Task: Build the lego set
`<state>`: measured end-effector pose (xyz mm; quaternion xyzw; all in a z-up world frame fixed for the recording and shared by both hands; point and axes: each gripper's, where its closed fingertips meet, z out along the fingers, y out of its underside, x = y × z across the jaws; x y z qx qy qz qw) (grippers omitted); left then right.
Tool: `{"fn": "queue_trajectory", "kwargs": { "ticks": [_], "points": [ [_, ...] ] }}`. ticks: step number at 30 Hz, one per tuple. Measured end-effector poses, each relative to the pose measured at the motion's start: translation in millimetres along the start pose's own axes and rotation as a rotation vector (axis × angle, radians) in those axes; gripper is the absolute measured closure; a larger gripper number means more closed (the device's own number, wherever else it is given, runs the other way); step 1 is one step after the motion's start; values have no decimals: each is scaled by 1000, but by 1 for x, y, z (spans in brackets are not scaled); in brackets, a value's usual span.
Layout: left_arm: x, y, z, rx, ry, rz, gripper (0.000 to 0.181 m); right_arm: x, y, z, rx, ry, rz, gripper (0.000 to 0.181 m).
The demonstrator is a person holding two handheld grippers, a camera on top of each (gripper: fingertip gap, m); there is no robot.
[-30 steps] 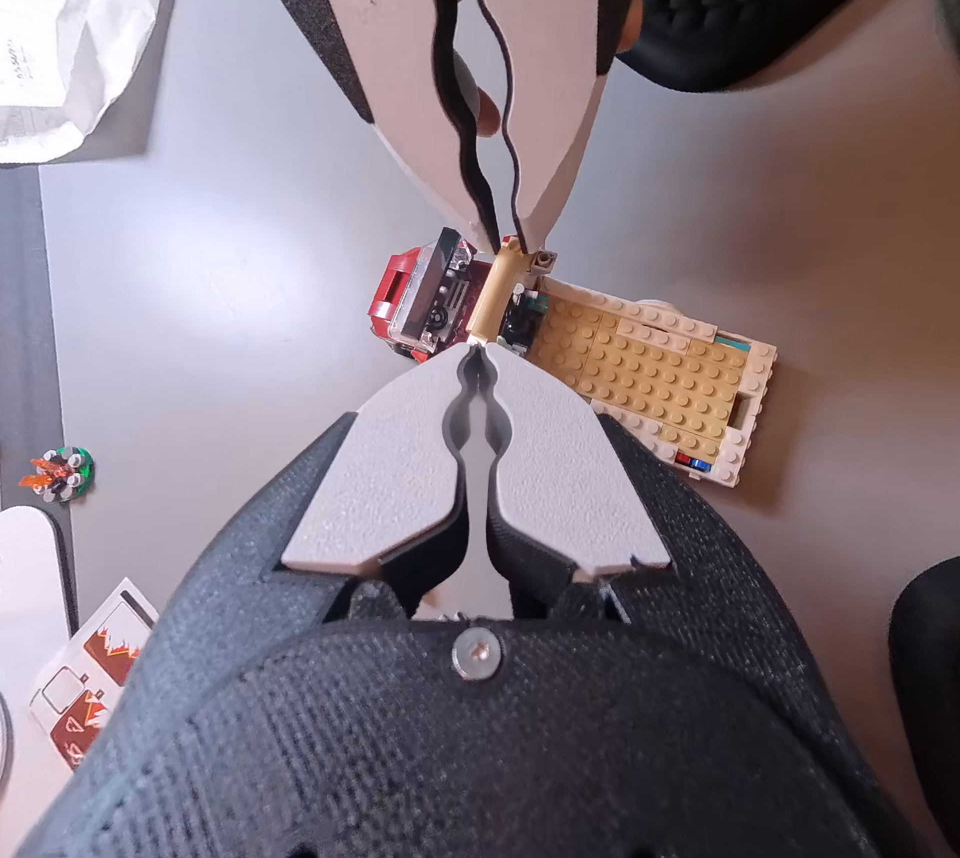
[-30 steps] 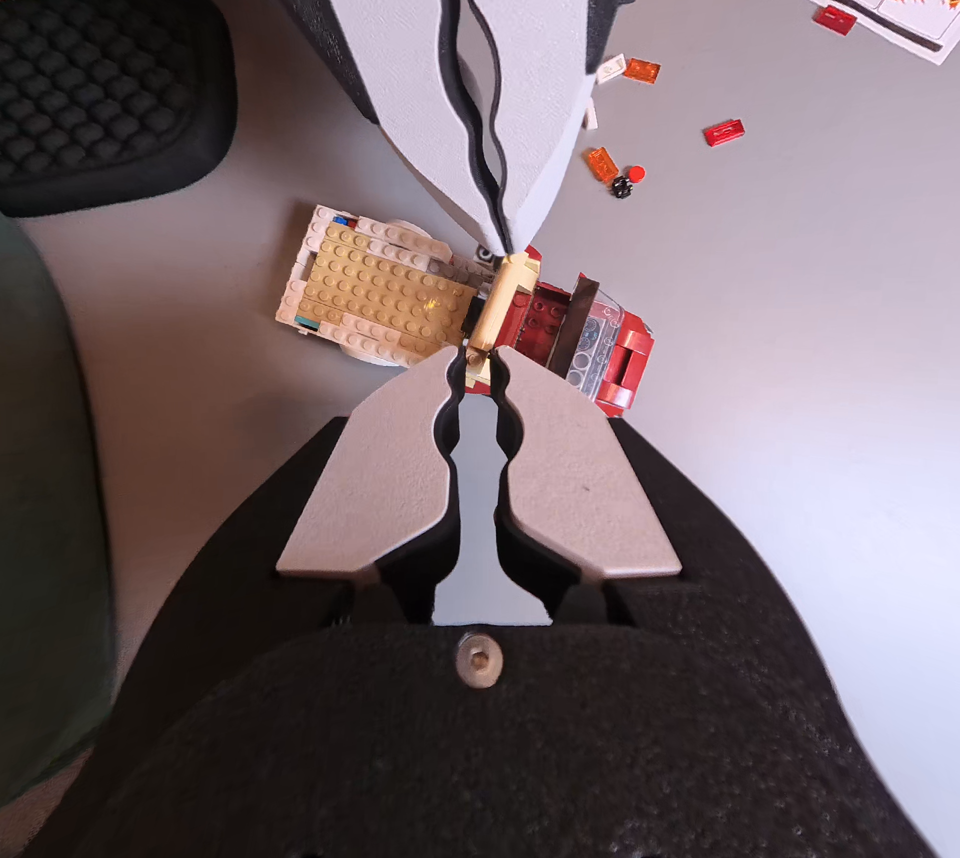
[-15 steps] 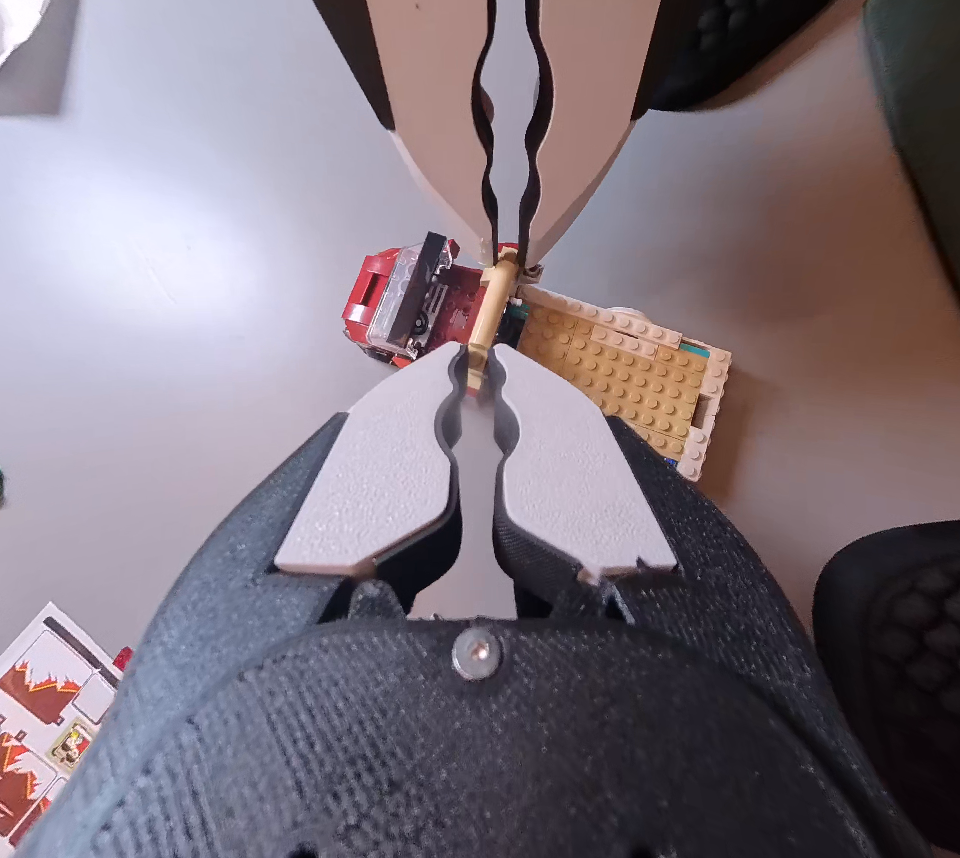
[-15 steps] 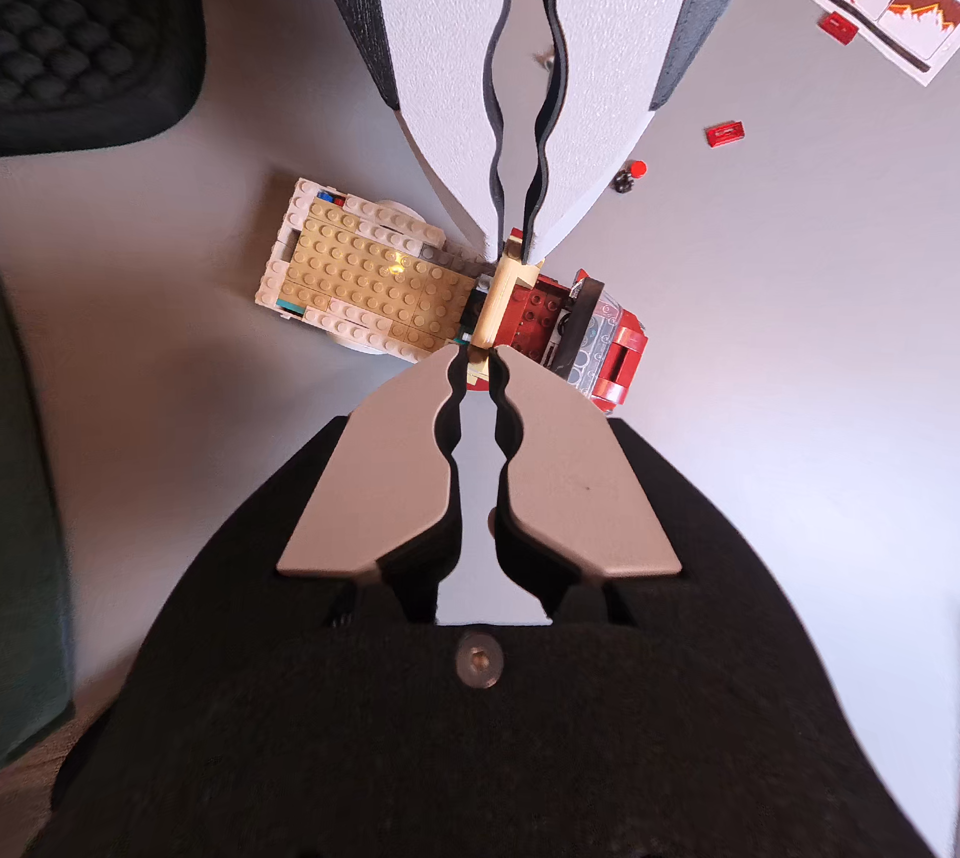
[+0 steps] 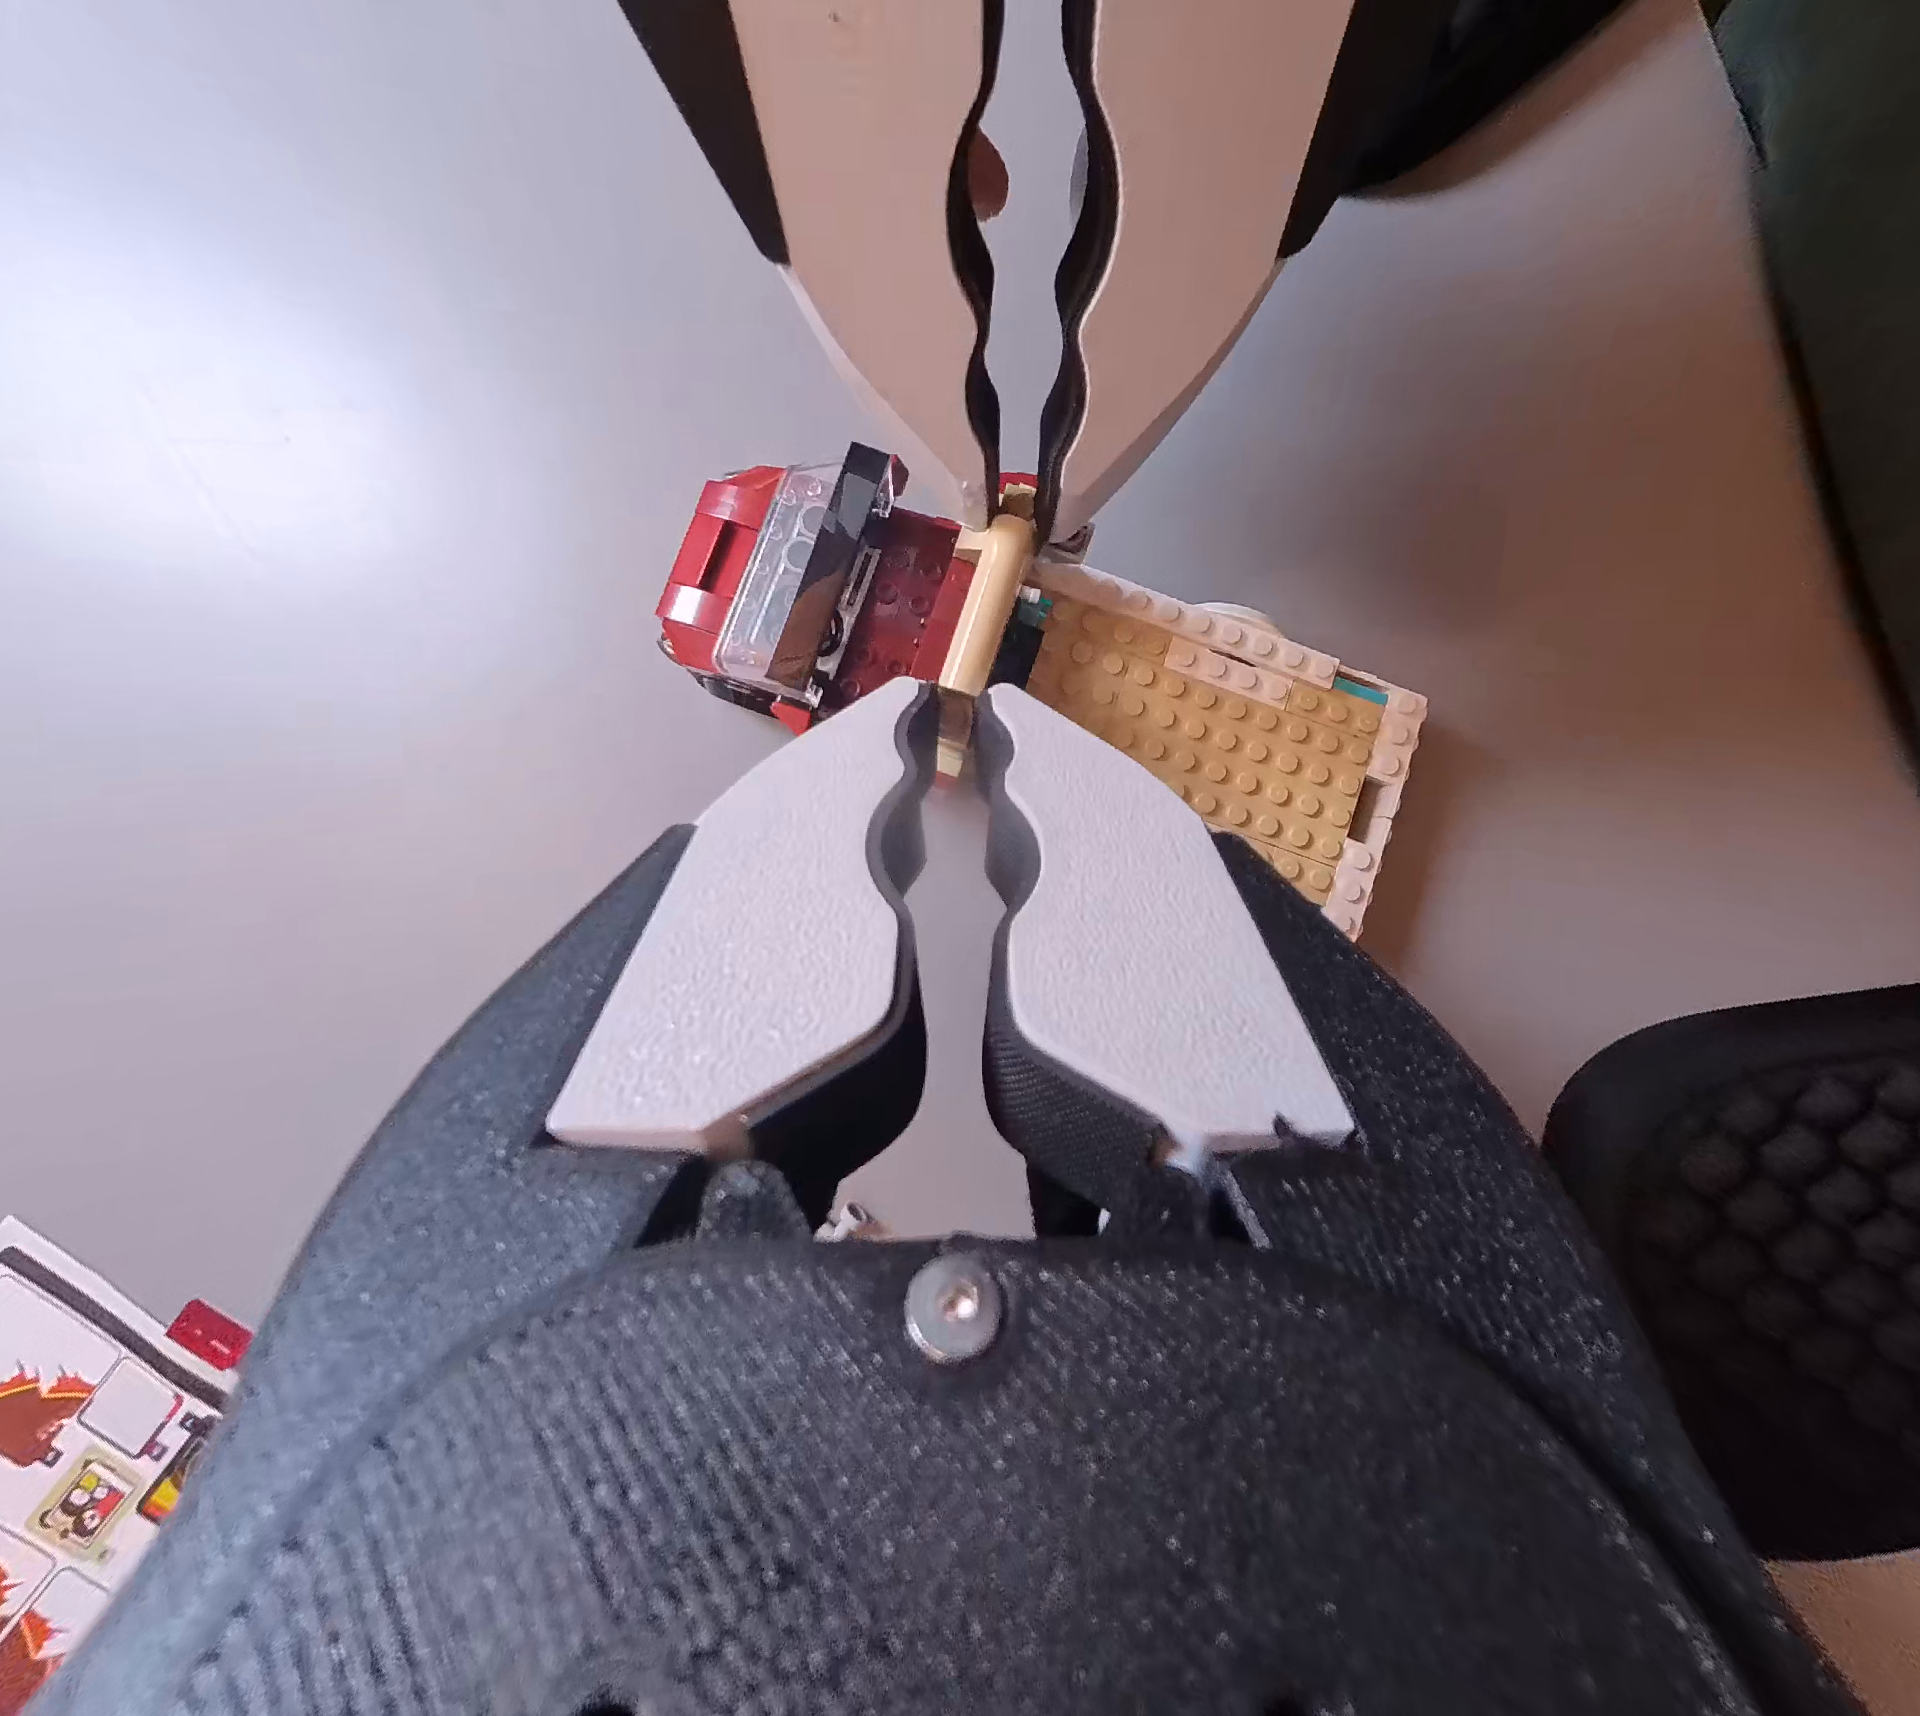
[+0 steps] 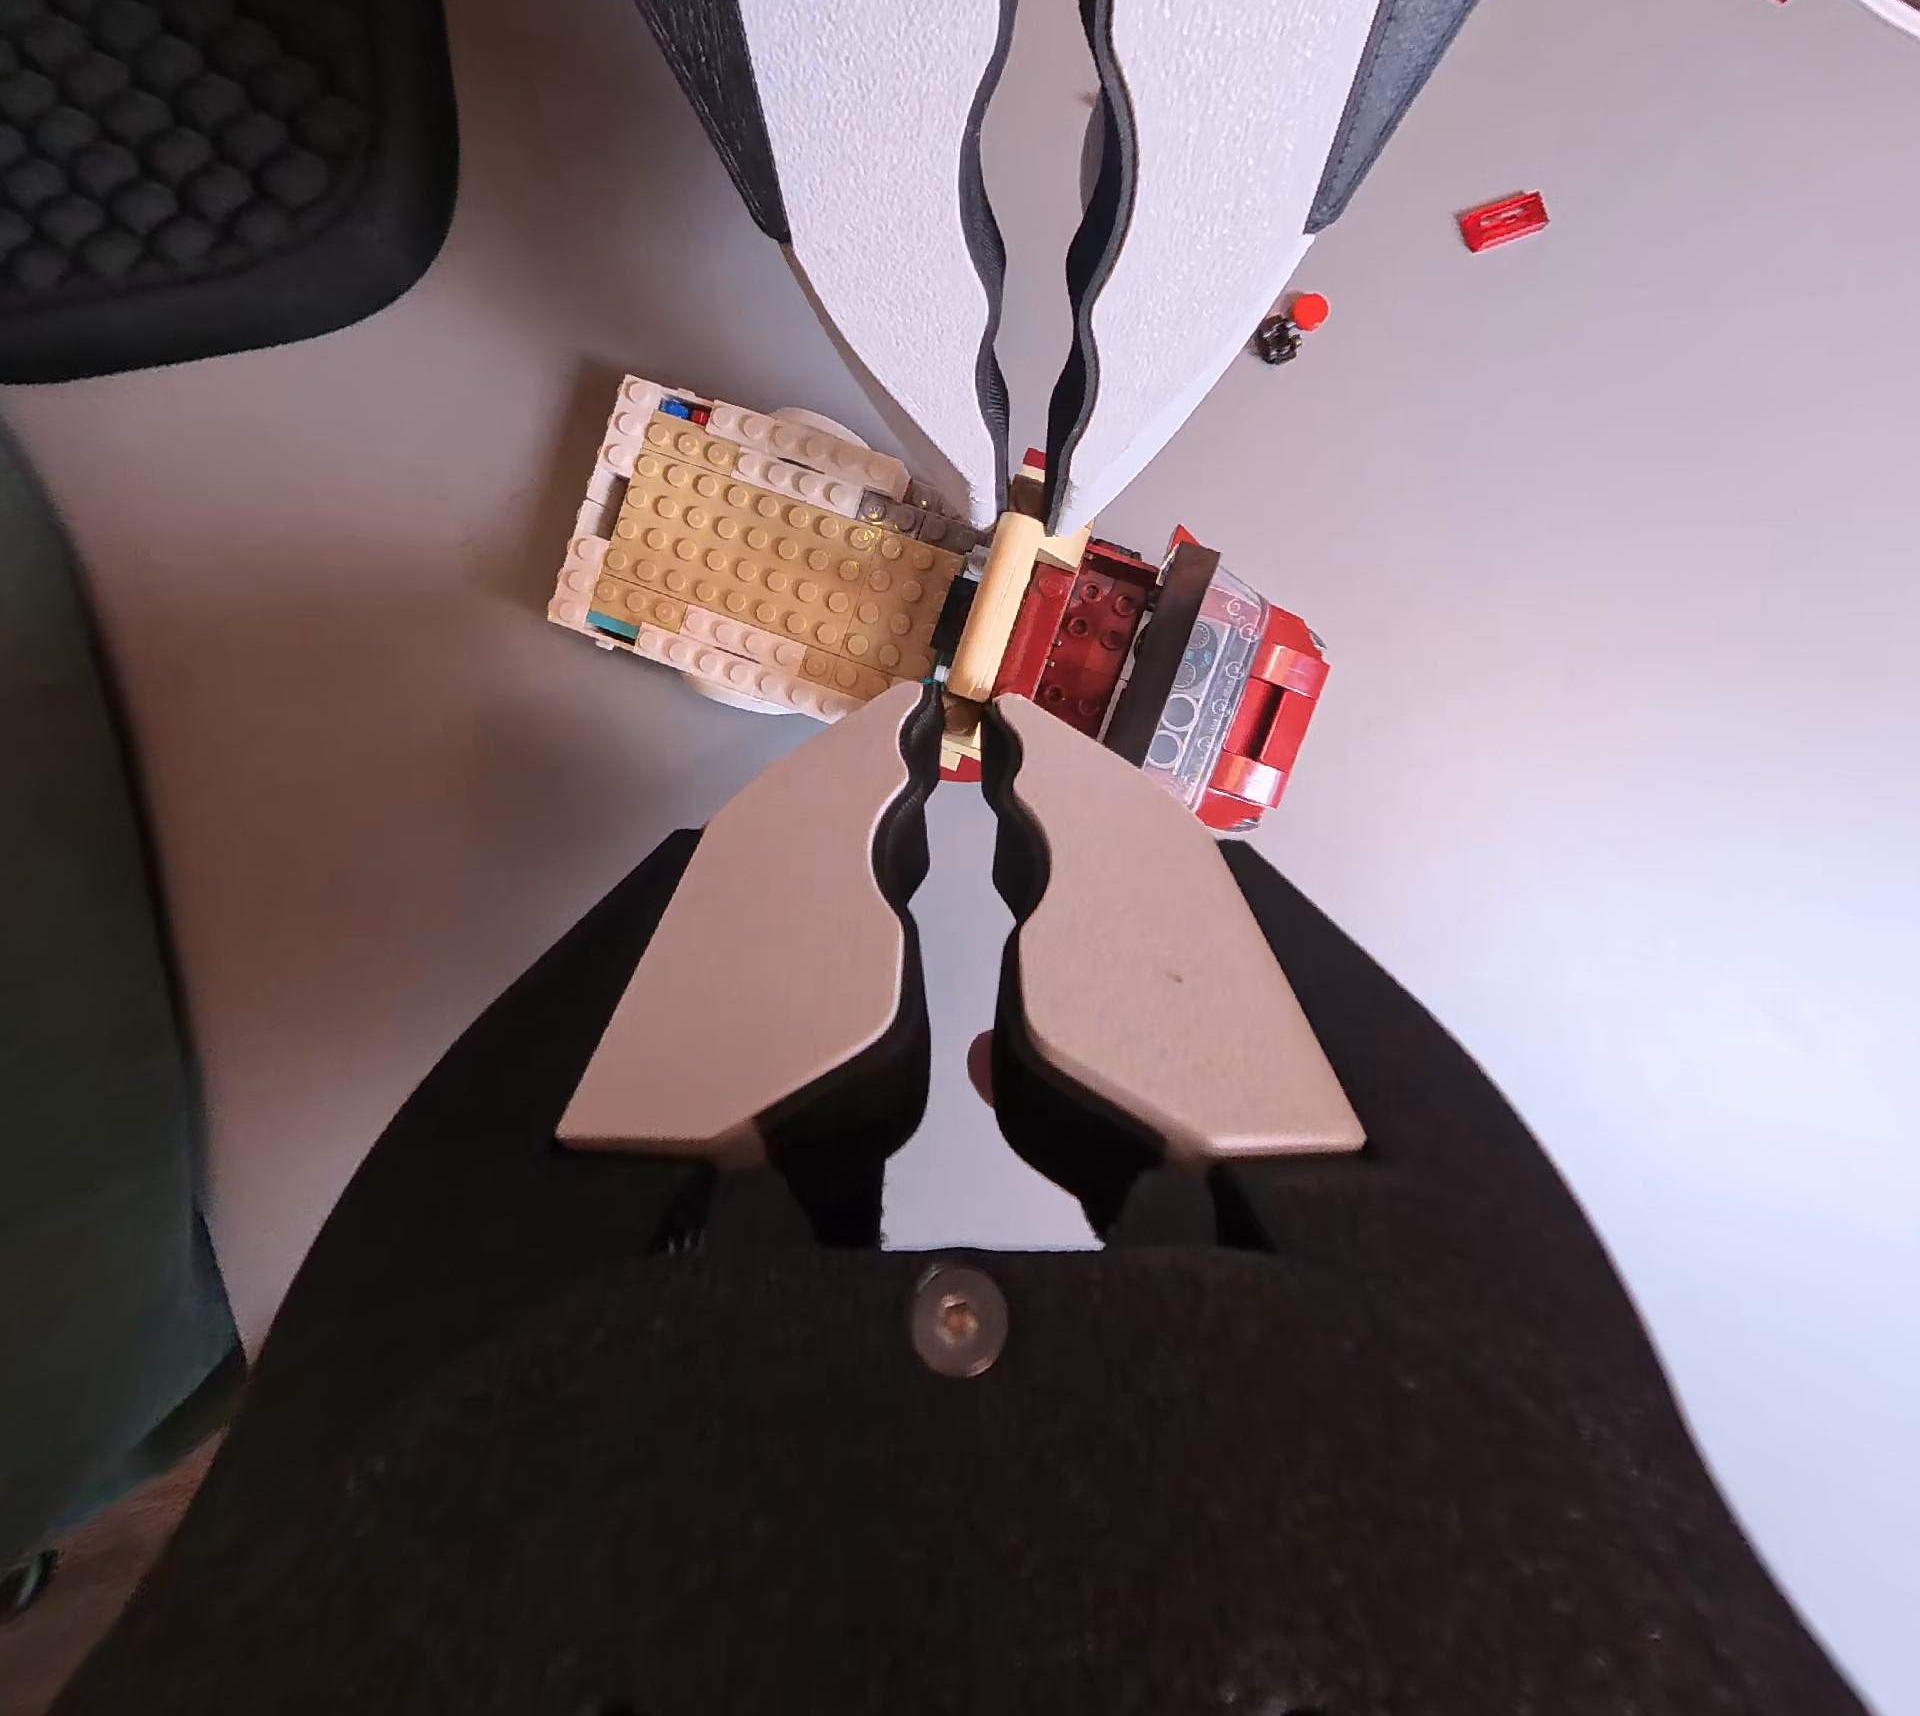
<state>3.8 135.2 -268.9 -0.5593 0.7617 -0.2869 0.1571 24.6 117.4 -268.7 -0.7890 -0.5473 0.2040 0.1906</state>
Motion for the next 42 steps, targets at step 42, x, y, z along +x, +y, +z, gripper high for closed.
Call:
{"fn": "queue_trajectory", "kwargs": {
  "ticks": [42],
  "points": [
    [-1,-1,-5,-9,-11,5,170,0,-1,-4,18,-33,23,178]
  ]
}}
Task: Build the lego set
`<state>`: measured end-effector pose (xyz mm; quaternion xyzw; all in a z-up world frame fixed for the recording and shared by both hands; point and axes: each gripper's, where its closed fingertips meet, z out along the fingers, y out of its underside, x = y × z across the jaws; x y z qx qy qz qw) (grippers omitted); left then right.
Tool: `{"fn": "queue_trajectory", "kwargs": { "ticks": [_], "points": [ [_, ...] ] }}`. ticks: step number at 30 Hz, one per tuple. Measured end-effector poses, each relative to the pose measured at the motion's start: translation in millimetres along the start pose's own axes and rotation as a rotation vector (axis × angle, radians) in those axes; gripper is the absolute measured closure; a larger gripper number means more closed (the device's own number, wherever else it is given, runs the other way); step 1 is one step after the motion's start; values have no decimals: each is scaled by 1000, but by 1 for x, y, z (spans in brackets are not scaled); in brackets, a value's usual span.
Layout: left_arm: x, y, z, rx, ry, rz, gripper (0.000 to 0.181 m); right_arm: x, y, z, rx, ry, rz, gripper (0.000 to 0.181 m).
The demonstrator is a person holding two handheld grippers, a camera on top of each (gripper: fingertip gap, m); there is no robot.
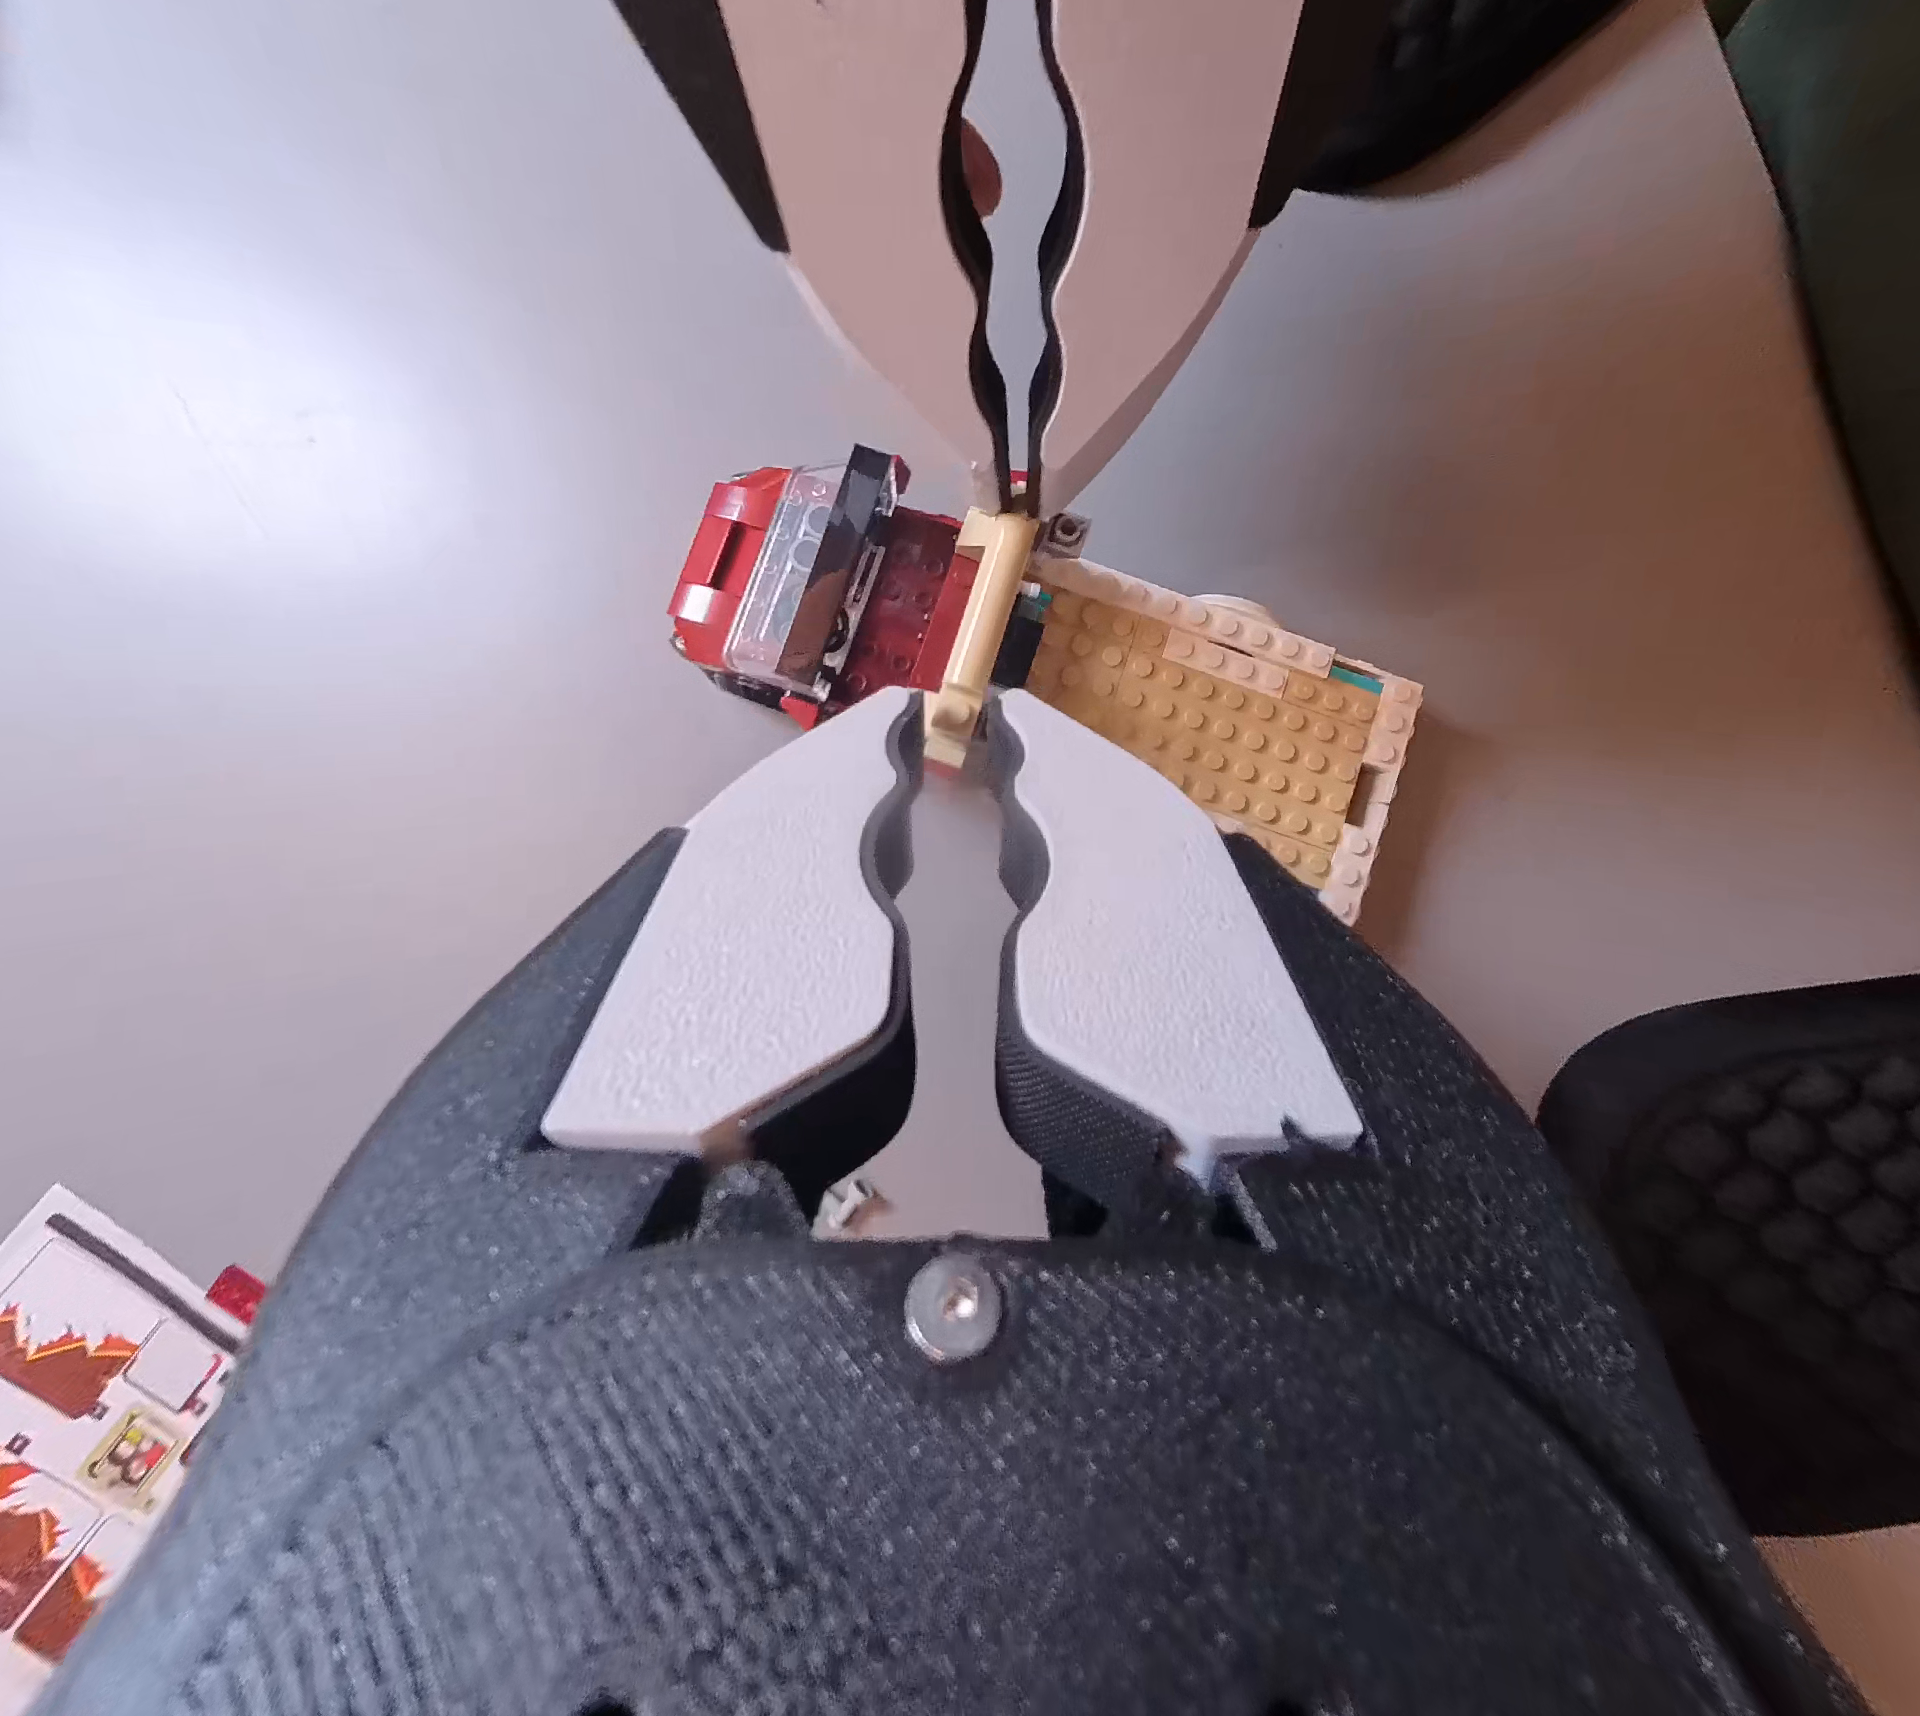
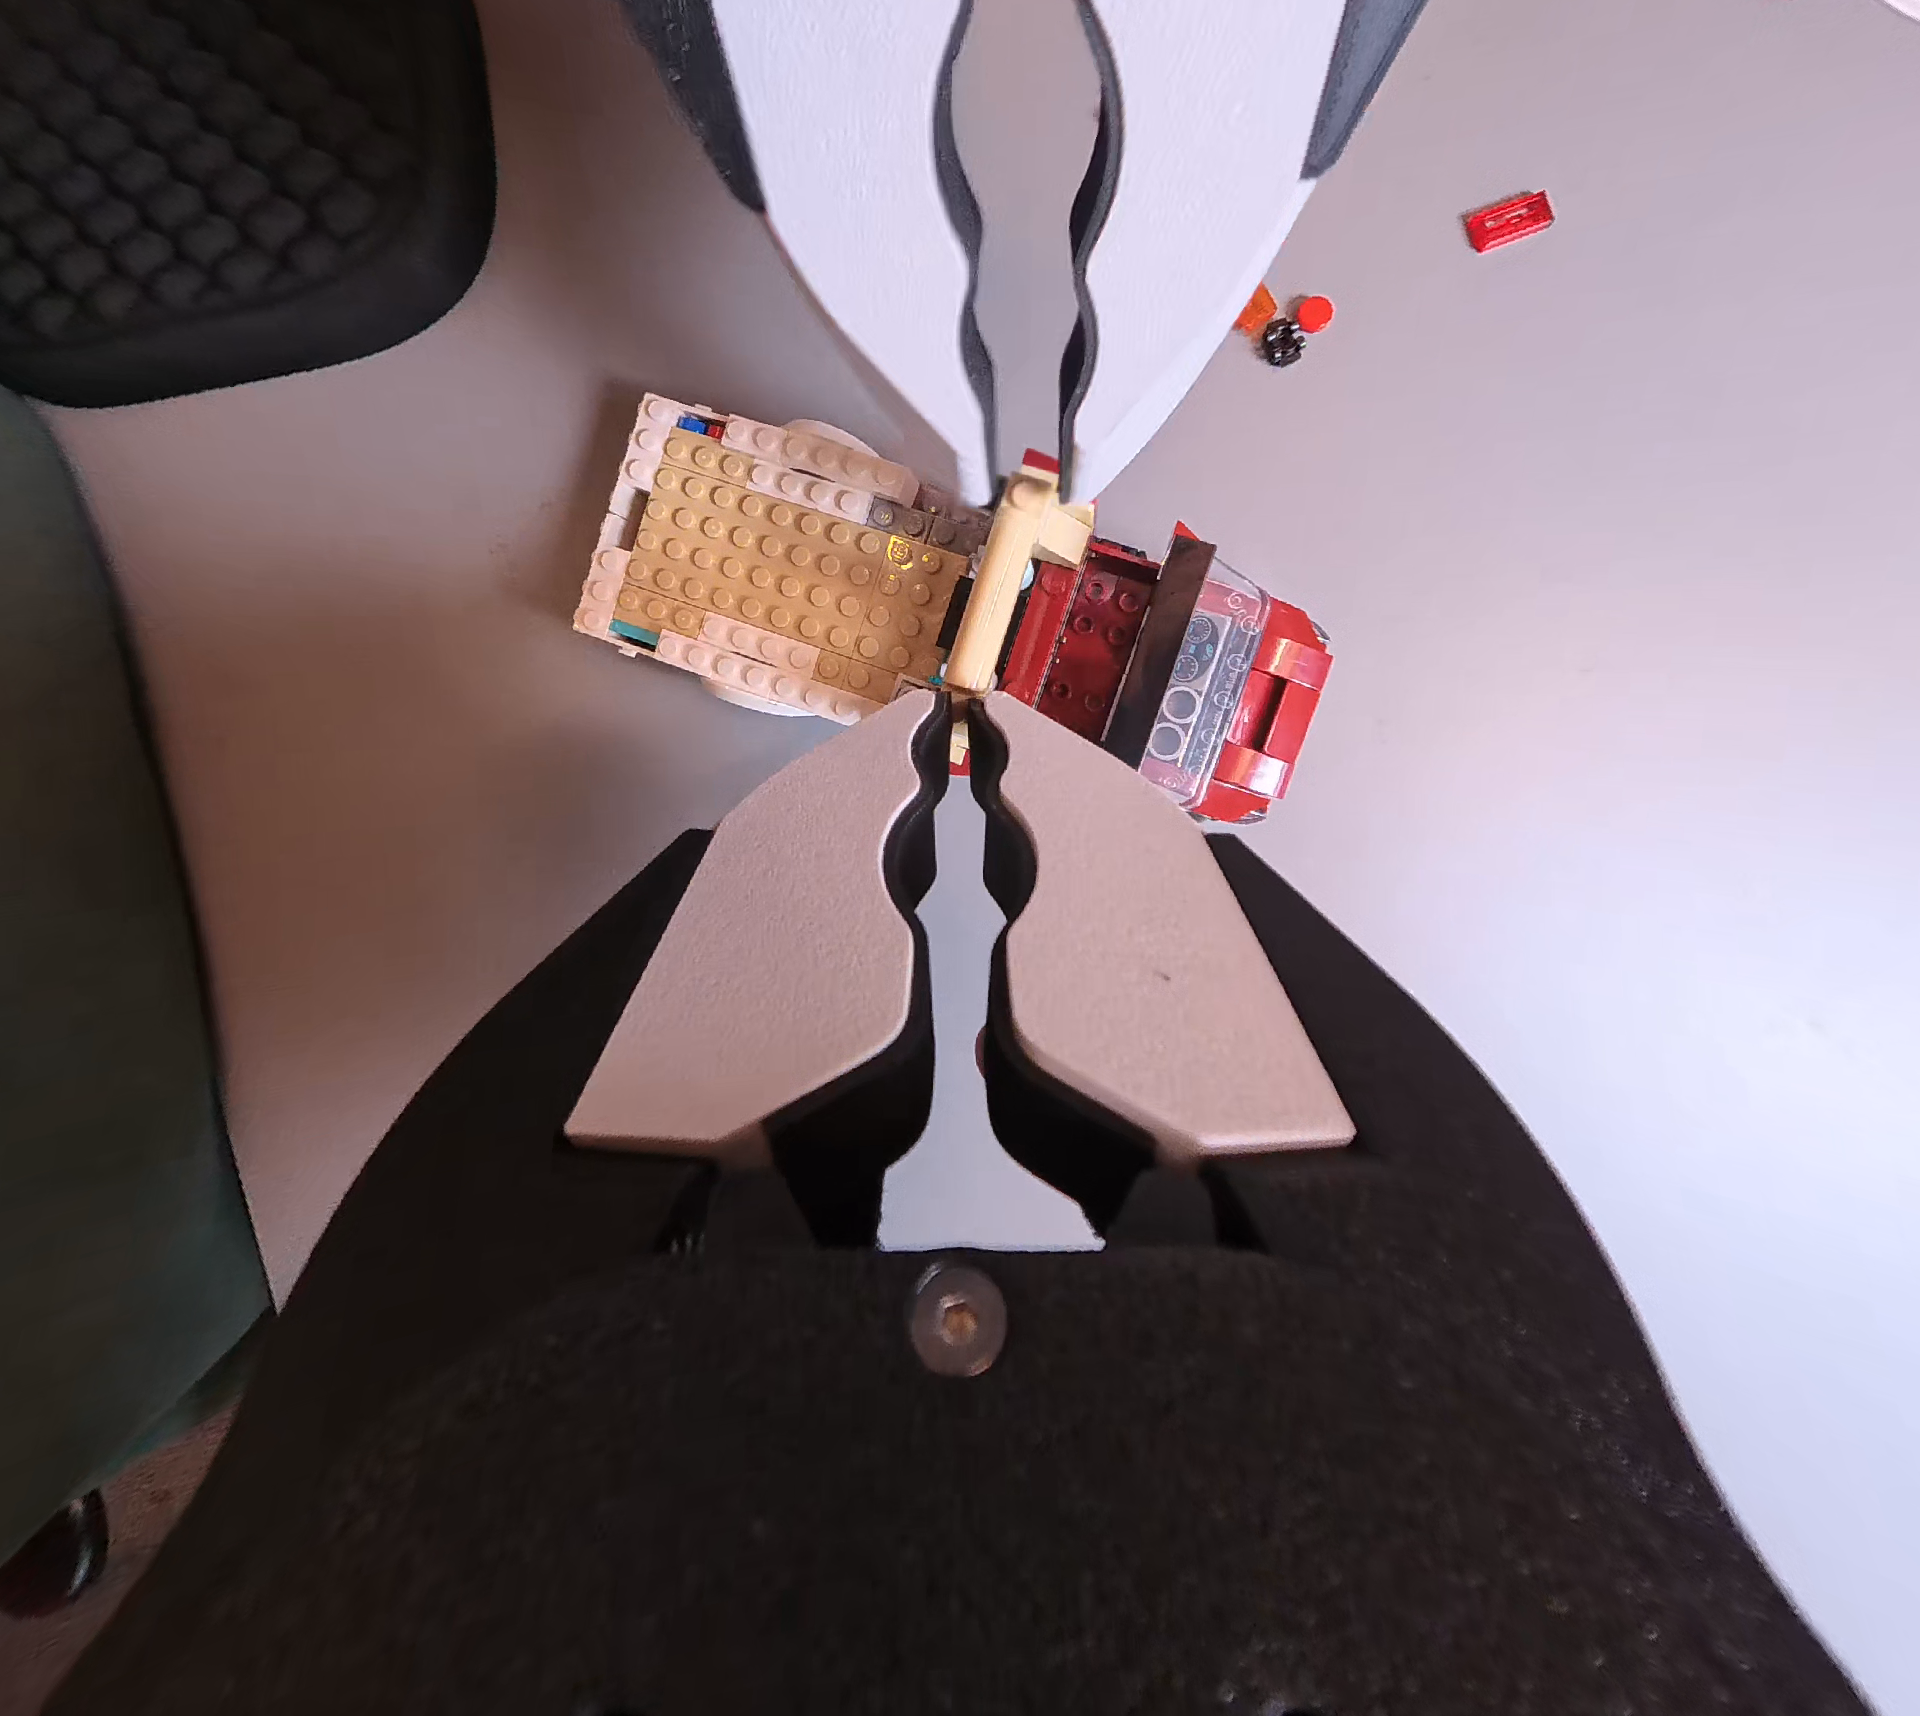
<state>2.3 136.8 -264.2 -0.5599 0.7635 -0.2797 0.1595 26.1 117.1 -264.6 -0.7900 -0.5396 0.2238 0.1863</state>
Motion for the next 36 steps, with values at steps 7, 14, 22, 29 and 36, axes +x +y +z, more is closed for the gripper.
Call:
{"fn": "queue_trajectory", "kwargs": {
  "ticks": [7,14,22,29,36],
  "points": [
    [3,-2,1,13,15,6,175,0,0,0,4,-6,-2,178],
    [3,-2,0,7,2,27,174,0,-1,0,15,-15,1,178],
    [4,-7,14,-33,-39,101,171,0,-1,0,30,-19,-1,178],
    [6,-5,14,-92,-60,181,172,1,-1,-2,67,-29,25,172],
    [6,-5,15,-159,-67,203,172,0,0,0,81,-95,68,178]
  ]
}}
